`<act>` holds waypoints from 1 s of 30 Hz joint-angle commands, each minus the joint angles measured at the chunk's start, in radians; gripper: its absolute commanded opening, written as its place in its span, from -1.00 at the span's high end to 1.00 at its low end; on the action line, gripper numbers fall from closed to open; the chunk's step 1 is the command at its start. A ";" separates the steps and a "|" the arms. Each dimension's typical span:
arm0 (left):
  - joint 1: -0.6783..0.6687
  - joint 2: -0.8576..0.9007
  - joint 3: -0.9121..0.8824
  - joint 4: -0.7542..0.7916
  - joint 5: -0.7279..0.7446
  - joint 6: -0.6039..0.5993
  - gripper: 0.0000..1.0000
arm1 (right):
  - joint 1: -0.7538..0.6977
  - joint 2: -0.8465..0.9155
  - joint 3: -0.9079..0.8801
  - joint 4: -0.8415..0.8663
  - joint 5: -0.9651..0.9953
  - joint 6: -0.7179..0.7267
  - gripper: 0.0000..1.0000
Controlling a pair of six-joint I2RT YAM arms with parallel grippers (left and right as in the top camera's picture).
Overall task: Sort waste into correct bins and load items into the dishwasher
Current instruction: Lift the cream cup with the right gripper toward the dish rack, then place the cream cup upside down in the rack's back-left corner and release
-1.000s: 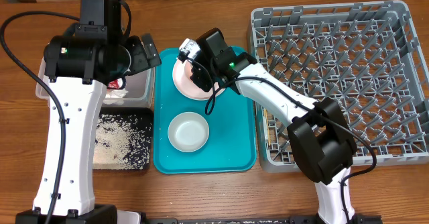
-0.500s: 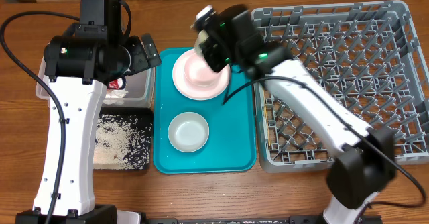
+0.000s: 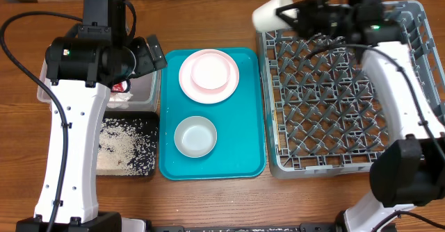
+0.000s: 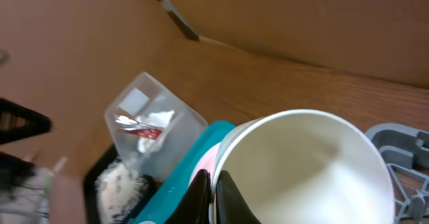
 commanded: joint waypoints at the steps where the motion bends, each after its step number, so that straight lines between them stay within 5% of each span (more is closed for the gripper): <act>1: 0.005 0.004 0.006 0.001 0.001 0.019 -1.00 | -0.044 0.048 0.019 0.013 -0.214 0.015 0.92; 10: 0.005 0.004 0.006 0.001 0.001 0.019 -0.99 | -0.074 0.268 0.019 0.312 -0.470 0.264 0.92; 30: 0.005 0.004 0.006 0.001 0.001 0.019 -1.00 | -0.079 0.429 0.019 0.325 -0.388 0.273 0.92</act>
